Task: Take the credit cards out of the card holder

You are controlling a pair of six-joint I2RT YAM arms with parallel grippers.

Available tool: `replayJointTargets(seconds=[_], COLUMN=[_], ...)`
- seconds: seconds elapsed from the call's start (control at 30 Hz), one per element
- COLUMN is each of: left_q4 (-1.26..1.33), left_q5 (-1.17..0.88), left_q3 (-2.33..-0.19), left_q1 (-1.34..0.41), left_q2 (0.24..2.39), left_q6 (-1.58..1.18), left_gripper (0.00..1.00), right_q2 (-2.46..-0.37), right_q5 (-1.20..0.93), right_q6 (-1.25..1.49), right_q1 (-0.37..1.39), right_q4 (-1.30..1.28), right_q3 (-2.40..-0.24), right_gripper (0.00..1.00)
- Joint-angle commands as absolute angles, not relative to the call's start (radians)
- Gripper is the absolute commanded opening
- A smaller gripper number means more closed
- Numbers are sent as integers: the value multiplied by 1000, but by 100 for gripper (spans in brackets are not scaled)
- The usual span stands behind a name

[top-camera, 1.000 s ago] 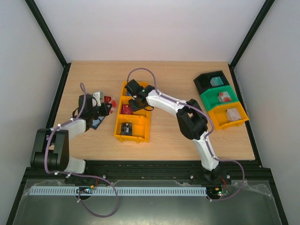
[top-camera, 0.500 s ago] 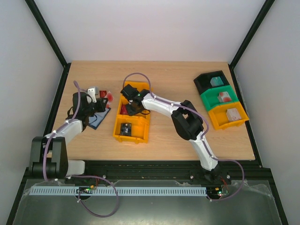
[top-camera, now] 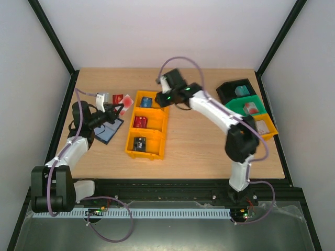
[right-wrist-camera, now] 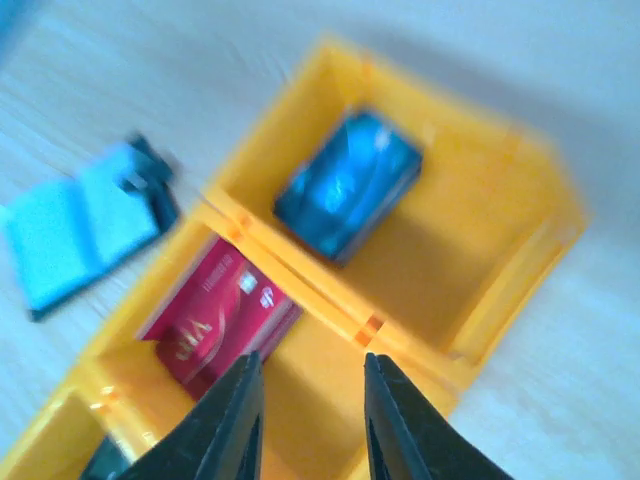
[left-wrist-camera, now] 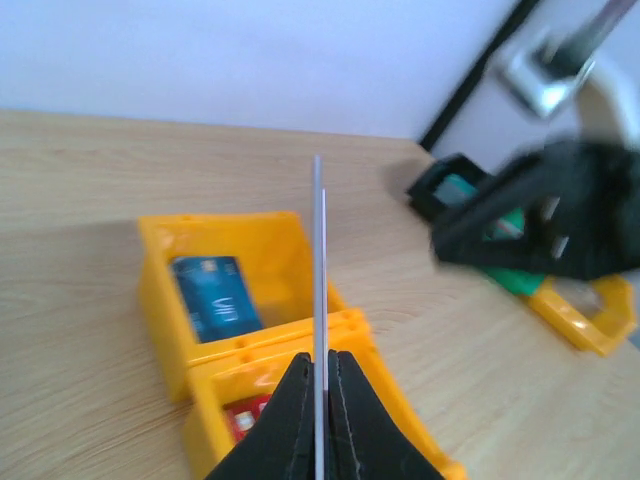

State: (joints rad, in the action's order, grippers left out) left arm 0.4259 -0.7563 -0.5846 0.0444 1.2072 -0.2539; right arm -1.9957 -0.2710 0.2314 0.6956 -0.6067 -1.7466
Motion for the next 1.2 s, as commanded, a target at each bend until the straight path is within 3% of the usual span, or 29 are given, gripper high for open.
replayJointTargets(seconds=[0.0,0.1,0.2,0.43,0.53,0.63,0.77,0.87,0.9,1.03,1.17], left_q4=[487,427,354,296,291,286,292,305,310,407,667], left_q5=[-970,-1029,-1083,-1142,-1146,-1147,-1147,-1148,-1146,-1118,-1081], left_q3=[-609,-638,-673,-704,-707,-709,-709,-708,-708,-680,-614], left_q1=[21,-14,-48,-108,-116,-117,-118,-121,-122,-129,-132], left_q2=[1177,1162,1149,1128,1125,1119,1121,1121,1123,1136,1178], left_q6=[-186,-115,-64,-25,-44,-47,-61,-70,-76,-209,-532], left_gripper=[2,2,2,2,2,2,2,2,2,2,3], right_q2=[-1754,-1719,-1733,-1785,-1822,-1827,-1821,-1821,-1819,-1802,-1805], right_q5=[-605,-848,-956,-1018,-1061,-1073,-1099,-1094,-1093,-1075,-1031], right_q6=[66,92,208,158,139,126,116,121,123,179,358], right_q1=[629,625,631,698,707,707,706,707,707,703,677], right_q4=[-396,-213,-68,-55,-149,-193,-224,-238,-236,-138,108], right_q3=[-1664,-1620,-1614,-1632,-1672,-1663,-1641,-1639,-1641,-1623,-1587], right_gripper=[33,50,60,64,57,39,33,7,2,2,2])
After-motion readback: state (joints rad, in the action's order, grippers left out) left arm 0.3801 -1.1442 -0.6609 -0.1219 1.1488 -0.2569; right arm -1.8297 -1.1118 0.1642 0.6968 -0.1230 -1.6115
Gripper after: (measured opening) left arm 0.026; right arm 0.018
